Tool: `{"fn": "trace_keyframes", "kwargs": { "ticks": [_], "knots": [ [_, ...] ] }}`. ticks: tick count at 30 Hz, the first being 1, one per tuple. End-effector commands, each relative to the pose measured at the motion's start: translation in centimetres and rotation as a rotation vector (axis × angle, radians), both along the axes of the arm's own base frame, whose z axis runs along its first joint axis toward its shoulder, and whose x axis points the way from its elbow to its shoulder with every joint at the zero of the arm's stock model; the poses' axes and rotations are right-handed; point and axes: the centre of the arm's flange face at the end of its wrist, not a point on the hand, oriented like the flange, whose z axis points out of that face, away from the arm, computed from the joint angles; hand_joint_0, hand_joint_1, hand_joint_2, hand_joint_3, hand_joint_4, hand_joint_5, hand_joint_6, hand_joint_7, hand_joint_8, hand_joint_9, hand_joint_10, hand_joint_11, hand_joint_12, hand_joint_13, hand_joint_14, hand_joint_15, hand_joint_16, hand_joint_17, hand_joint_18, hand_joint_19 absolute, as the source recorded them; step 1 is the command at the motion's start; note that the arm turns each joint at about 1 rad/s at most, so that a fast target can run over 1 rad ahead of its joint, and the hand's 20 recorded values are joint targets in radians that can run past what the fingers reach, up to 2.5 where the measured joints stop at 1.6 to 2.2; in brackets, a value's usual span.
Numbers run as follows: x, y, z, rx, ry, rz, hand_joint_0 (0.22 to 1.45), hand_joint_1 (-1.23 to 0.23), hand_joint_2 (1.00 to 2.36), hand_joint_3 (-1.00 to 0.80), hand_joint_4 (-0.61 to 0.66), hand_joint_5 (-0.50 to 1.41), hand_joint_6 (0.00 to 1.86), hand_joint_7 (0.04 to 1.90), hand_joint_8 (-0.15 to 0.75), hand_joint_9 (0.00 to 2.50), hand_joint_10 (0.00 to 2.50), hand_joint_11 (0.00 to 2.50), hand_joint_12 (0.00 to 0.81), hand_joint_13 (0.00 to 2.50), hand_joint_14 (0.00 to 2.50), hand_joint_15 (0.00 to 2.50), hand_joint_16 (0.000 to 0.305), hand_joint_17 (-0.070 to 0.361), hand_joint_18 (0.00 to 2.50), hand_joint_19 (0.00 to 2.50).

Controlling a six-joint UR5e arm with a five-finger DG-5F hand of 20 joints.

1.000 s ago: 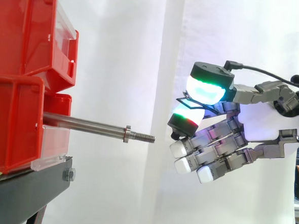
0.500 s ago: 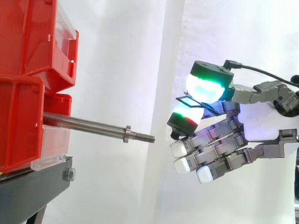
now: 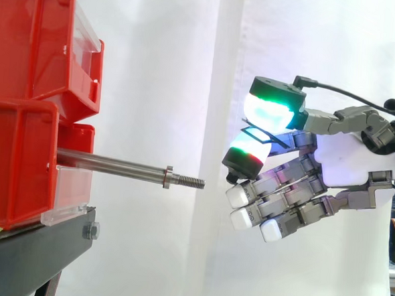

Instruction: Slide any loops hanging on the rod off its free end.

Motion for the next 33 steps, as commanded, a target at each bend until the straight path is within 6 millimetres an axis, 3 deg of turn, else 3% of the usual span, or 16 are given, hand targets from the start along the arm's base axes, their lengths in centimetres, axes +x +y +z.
{"fn": "trace_keyframes", "kwargs": {
  "ticks": [1,14,27,33],
  "knots": [
    [-0.01,-0.07,0.02,0.0,0.0,-0.001,0.61,-0.68,1.0,-0.47,0.14,-0.15,0.75,1.17,0.278,0.91,0.01,0.35,0.35,0.79,0.01,0.19,0.045,0.102,0.74,0.4],
    [-0.01,-0.07,0.02,0.0,0.0,-0.001,0.62,-0.87,1.0,-0.5,0.15,-0.17,0.75,1.13,0.261,0.84,0.01,0.35,0.343,0.75,0.01,0.16,0.046,0.103,0.71,0.36],
    [-0.01,-0.05,0.02,0.0,0.0,0.0,0.74,-0.89,1.0,-0.5,0.12,-0.18,0.77,1.08,0.244,0.8,0.01,0.34,0.329,0.74,0.01,0.13,0.043,0.096,0.72,0.28],
    [-0.01,-0.05,0.02,0.0,0.0,0.0,0.67,-0.92,1.0,-0.5,0.12,-0.18,0.77,1.08,0.238,0.78,0.01,0.34,0.328,0.73,0.01,0.14,0.042,0.094,0.71,0.28]
  ]
}}
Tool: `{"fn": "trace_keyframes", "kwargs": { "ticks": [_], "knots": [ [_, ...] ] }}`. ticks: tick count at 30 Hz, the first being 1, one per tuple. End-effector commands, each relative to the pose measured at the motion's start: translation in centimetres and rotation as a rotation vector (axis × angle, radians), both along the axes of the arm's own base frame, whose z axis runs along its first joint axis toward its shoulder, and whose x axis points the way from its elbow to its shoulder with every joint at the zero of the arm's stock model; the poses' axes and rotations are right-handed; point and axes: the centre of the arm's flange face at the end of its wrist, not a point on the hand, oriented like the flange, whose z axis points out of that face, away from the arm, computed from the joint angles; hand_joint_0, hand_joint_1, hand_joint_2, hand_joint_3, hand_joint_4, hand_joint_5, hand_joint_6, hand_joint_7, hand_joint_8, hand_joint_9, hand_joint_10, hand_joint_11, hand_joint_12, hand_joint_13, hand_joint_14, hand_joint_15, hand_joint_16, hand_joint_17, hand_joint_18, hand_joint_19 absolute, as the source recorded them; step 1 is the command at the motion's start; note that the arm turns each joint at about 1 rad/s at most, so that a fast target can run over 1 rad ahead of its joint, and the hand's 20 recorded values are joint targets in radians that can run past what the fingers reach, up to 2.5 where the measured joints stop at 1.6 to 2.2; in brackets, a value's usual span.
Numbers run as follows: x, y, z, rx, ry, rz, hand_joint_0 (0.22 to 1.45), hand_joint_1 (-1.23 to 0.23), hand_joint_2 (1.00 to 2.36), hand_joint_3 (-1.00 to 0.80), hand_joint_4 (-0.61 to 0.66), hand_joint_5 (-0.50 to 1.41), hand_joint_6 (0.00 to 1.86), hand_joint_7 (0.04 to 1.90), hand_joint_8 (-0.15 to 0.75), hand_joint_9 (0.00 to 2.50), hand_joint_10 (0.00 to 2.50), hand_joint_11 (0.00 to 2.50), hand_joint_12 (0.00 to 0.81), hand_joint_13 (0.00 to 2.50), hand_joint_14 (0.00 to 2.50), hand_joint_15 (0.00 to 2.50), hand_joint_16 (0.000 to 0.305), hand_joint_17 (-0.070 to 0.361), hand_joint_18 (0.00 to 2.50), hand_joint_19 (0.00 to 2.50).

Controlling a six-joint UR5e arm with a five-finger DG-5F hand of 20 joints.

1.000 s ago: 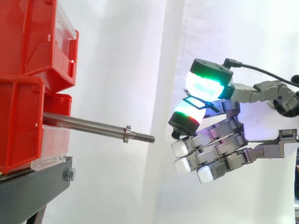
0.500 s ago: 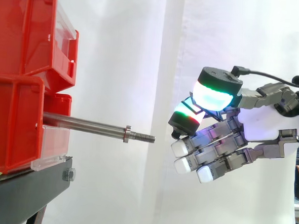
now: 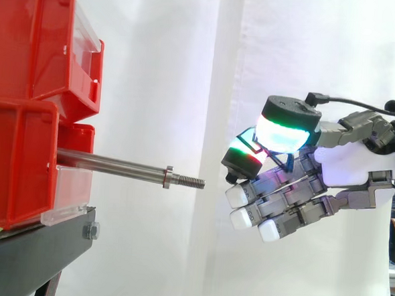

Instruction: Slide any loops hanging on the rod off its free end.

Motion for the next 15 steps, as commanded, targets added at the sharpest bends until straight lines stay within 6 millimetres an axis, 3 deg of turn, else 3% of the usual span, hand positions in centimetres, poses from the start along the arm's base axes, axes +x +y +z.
{"fn": "trace_keyframes", "kwargs": {
  "ticks": [1,11,15],
  "knots": [
    [-0.01,-0.05,0.0,0.0,0.0,-0.002,0.66,-0.93,1.0,-0.5,0.13,-0.18,0.77,1.08,0.239,0.78,0.01,0.34,0.328,0.73,0.01,0.14,0.042,0.094,0.71,0.29],
    [-0.01,-0.03,0.0,0.001,0.0,0.0,0.58,-0.86,1.0,-0.5,0.15,-0.17,0.75,1.1,0.251,0.81,0.01,0.35,0.335,0.74,0.01,0.15,0.042,0.094,0.7,0.32],
    [-0.02,-0.03,-0.01,0.001,0.001,0.0,0.57,-0.91,1.0,-0.5,0.15,-0.17,0.75,1.11,0.255,0.8,0.01,0.34,0.339,0.74,0.01,0.14,0.043,0.096,0.7,0.3]
  ]
}}
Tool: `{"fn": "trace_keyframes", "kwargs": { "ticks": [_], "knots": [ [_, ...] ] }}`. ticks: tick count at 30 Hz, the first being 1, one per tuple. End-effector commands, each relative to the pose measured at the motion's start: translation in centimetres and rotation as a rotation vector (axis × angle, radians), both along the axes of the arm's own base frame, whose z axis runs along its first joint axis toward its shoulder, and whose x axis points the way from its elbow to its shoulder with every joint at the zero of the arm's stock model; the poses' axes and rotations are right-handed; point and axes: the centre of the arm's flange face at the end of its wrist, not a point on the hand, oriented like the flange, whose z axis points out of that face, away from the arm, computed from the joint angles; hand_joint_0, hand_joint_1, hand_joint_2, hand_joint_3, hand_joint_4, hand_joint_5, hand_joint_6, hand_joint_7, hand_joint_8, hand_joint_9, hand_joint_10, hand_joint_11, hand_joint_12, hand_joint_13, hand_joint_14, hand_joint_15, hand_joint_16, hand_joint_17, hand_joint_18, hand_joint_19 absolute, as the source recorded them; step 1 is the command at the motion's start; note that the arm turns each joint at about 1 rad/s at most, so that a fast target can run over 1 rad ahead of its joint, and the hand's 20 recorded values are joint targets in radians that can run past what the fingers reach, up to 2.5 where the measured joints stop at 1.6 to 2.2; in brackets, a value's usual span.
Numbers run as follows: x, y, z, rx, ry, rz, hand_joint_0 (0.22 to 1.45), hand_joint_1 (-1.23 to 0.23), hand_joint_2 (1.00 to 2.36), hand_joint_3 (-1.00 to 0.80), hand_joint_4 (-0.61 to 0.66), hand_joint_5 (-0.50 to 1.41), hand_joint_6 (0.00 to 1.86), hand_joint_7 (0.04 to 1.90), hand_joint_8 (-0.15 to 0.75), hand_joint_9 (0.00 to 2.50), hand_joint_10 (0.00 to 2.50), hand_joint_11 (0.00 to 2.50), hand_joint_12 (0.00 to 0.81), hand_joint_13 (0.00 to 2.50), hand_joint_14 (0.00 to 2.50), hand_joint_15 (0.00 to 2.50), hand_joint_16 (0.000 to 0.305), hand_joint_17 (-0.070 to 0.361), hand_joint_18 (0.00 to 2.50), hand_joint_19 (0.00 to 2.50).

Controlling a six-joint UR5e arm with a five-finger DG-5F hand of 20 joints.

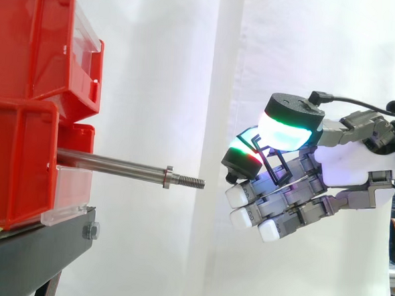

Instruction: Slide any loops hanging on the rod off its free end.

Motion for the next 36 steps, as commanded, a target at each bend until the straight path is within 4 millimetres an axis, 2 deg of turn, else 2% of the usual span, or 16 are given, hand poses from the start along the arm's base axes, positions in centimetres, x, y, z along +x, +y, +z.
{"fn": "trace_keyframes", "kwargs": {
  "ticks": [1,5,12,16,25,31,36],
  "knots": [
    [-0.02,-0.01,-0.01,0.0,0.001,0.0,0.57,-0.91,1.0,-0.5,0.16,-0.17,0.75,1.11,0.254,0.8,0.01,0.34,0.34,0.74,0.01,0.15,0.043,0.096,0.7,0.3],
    [0.0,0.1,-0.01,-0.001,0.002,0.002,0.56,-0.91,1.0,-0.5,0.16,-0.17,0.74,1.11,0.253,0.8,0.01,0.34,0.339,0.73,0.01,0.14,0.043,0.097,0.7,0.32],
    [0.0,0.1,-0.01,0.005,0.0,0.001,0.53,-0.74,1.0,-0.5,0.17,-0.15,0.73,1.12,0.267,0.84,0.01,0.33,0.349,0.75,0.01,0.16,0.045,0.1,0.72,0.33],
    [0.0,-0.01,0.0,0.005,-0.001,-0.001,0.52,-0.71,1.0,-0.5,0.16,-0.15,0.73,1.12,0.276,0.85,0.01,0.35,0.353,0.76,0.01,0.16,0.046,0.103,0.72,0.34],
    [0.01,0.08,0.0,0.005,-0.001,-0.001,0.55,-0.71,1.0,-0.5,0.16,-0.15,0.72,1.16,0.272,0.85,0.01,0.34,0.348,0.75,0.01,0.17,0.045,0.101,0.71,0.36],
    [-0.02,-0.03,-0.01,0.005,0.0,-0.002,0.51,-0.79,1.0,-0.5,0.17,-0.15,0.72,1.16,0.281,0.85,0.01,0.35,0.359,0.75,0.01,0.16,0.048,0.108,0.73,0.35],
    [-0.03,-0.01,-0.02,0.005,0.002,-0.001,0.5,-0.78,1.0,-0.5,0.17,-0.15,0.72,1.12,0.281,0.84,0.01,0.34,0.359,0.75,0.01,0.16,0.049,0.109,0.73,0.35]
  ]
}}
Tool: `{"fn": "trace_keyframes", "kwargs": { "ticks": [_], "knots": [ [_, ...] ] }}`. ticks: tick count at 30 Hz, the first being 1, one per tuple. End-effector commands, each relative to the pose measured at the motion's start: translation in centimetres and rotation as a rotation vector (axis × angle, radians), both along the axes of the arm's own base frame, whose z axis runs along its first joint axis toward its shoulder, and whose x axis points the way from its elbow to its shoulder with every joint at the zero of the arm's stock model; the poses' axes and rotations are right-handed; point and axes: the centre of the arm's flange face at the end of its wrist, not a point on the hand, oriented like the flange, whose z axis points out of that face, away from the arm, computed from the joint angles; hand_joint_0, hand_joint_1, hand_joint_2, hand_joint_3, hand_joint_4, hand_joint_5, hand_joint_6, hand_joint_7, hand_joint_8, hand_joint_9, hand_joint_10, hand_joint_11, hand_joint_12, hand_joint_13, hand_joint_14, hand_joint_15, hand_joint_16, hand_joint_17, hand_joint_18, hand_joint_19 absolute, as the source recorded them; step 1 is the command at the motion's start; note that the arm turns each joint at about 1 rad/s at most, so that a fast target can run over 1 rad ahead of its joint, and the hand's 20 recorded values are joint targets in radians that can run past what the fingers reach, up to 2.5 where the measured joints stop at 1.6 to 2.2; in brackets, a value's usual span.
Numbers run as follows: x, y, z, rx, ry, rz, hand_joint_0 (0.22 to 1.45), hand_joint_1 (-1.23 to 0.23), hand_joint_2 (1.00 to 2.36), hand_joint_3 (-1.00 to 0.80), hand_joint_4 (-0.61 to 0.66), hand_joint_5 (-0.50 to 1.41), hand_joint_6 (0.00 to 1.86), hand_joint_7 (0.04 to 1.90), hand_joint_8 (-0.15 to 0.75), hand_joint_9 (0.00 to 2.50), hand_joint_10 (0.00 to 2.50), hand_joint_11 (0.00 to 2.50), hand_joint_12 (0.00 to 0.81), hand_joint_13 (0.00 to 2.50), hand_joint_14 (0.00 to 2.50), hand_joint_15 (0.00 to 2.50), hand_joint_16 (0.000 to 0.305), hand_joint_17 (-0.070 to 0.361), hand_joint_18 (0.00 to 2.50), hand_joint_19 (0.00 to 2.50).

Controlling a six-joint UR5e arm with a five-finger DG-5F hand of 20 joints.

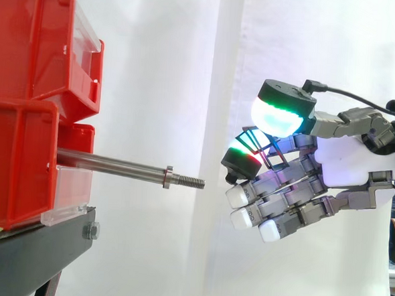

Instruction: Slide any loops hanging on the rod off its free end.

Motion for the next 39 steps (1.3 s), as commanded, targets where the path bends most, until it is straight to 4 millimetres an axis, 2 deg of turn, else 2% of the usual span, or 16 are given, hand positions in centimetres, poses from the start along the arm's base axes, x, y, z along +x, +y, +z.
{"fn": "trace_keyframes", "kwargs": {
  "ticks": [1,14,18,25,30,39],
  "knots": [
    [-0.01,-0.01,0.0,0.0,0.001,0.001,0.51,-0.77,1.0,-0.5,0.17,-0.15,0.72,1.13,0.278,0.84,0.01,0.34,0.358,0.75,0.01,0.16,0.048,0.109,0.73,0.35],
    [-0.01,-0.02,0.0,0.0,0.0,0.0,0.46,-0.8,1.0,-0.5,0.19,-0.15,0.72,1.12,0.293,0.83,0.01,0.32,0.376,0.74,0.01,0.15,0.053,0.118,0.74,0.34],
    [0.01,-0.02,0.01,0.0,-0.001,0.0,0.61,-0.63,1.0,-0.5,0.11,-0.13,0.74,1.19,0.26,0.86,0.01,0.33,0.338,0.74,0.01,0.16,0.044,0.099,0.7,0.38],
    [-0.01,-0.02,0.0,0.0,0.0,0.0,0.61,-0.69,1.01,-0.33,0.07,-0.15,0.81,1.17,0.268,0.86,0.01,0.34,0.343,0.73,0.01,0.16,0.044,0.1,0.7,0.38],
    [0.01,0.09,0.0,0.0,0.0,0.001,0.6,-0.71,1.0,-0.46,0.12,-0.16,0.8,1.12,0.268,0.85,0.01,0.33,0.345,0.72,0.01,0.17,0.045,0.101,0.69,0.39],
    [-0.01,-0.02,0.0,0.0,0.0,0.0,0.56,-0.56,1.0,-0.5,0.13,-0.14,0.76,1.17,0.286,0.9,0.01,0.33,0.358,0.75,0.01,0.17,0.047,0.106,0.72,0.42]
  ]
}}
